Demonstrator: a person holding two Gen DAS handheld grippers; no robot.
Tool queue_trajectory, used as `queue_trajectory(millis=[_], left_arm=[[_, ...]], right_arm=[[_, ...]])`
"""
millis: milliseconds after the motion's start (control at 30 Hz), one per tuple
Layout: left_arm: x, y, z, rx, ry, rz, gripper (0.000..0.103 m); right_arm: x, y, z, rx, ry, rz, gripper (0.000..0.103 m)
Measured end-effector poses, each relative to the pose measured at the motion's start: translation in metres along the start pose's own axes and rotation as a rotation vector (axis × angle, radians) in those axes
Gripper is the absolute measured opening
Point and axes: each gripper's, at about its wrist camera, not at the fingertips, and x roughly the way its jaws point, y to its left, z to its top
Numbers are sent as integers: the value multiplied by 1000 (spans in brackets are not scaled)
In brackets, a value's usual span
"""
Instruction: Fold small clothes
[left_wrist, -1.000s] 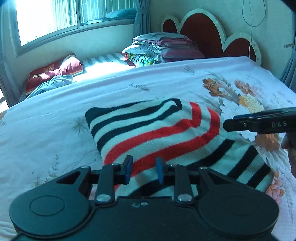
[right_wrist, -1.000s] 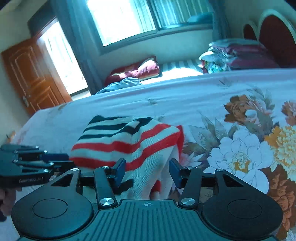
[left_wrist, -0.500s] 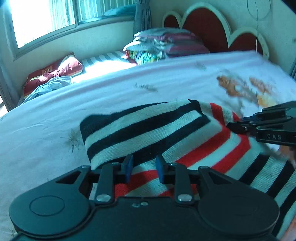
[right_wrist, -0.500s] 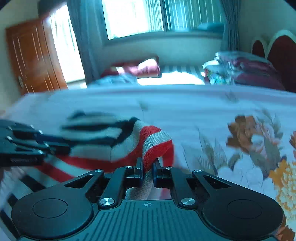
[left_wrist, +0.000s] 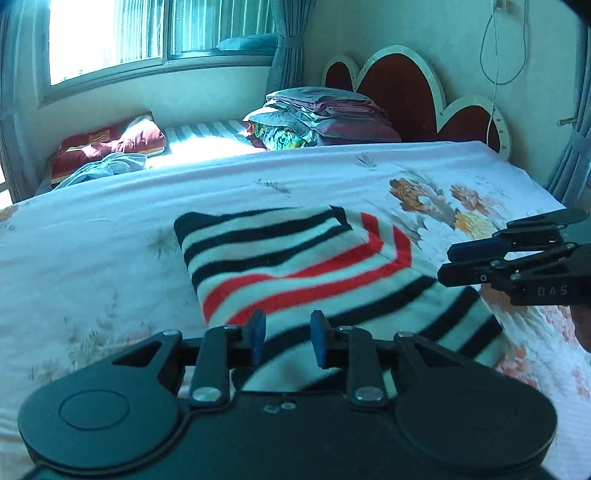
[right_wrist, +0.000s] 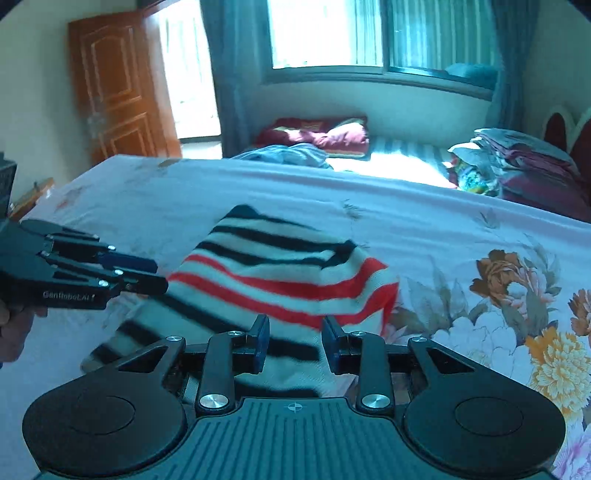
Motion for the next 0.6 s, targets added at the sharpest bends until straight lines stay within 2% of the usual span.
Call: queue_trajectory(millis=[67,100,133,167,233,300,400,467,600], left_arm=[[-3,-5,-14,14,30,11,25],[0,-5,-21,-5,50,4,26],[4,-6,-27,-9,75,8,27],[7,-10,-32,8,84,23,28],[10,-17,-34,25,75,62,27],[8,-20,-32,23,75,81,27],[-13,-22,-33,18,49,95,22],[-27,-23,-39,26,36,113,22],[-36,-18,-58,-12,55,120,22]], right_arm=[[6,9,-15,-47,51,-12,30],[17,11,-24,-77,93,-55,18],[23,11,-34,-109,130,-106,12],[28,10,-41,-130,129,-129,12],[34,5,-41,-89,121,-134,12],[38,13,-39,-144,130,-162,12],[26,18,-37,-136,107,-178,12],[1,25,-36,-134,42,-149,12],[-17,38,-47,-127,53,-96,12]])
